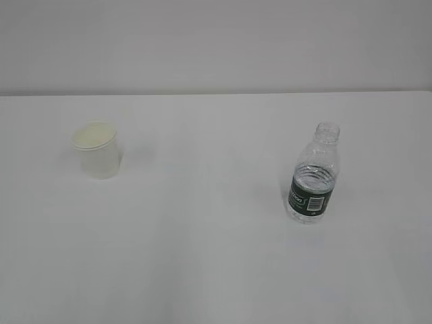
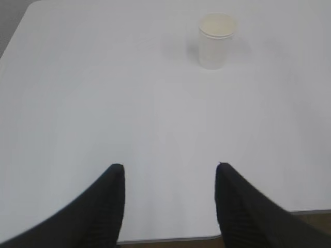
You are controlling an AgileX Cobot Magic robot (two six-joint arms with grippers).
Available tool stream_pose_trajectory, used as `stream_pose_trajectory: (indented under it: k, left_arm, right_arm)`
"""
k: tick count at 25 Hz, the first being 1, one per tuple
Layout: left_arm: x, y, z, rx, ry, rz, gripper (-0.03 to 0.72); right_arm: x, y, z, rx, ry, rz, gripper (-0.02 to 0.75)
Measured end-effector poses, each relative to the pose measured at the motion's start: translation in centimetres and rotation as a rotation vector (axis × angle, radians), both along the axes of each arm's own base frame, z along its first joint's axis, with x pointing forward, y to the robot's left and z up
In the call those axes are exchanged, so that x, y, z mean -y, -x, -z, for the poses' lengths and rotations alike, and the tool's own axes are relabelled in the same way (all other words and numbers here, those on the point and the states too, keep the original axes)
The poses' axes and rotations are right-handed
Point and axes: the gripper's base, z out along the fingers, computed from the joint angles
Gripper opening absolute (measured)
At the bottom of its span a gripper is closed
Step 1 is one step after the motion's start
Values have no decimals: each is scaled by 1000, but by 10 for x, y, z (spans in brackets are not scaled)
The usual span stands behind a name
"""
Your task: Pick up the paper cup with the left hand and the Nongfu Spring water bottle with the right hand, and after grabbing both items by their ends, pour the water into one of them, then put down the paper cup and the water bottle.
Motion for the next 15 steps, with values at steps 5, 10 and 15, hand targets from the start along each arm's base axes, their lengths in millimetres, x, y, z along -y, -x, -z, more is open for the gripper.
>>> stream_pose_trajectory:
  k: [5,10,15]
  left_arm:
    - [0,0,0,0,0,0,397]
    - [0,0,0,0,0,0,396]
    - [0,0,0,0,0,0,396]
  right_arm:
    - [0,0,0,0,0,0,429]
    - [0,0,0,0,0,0,429]
    - [0,0,0,0,0,0,429]
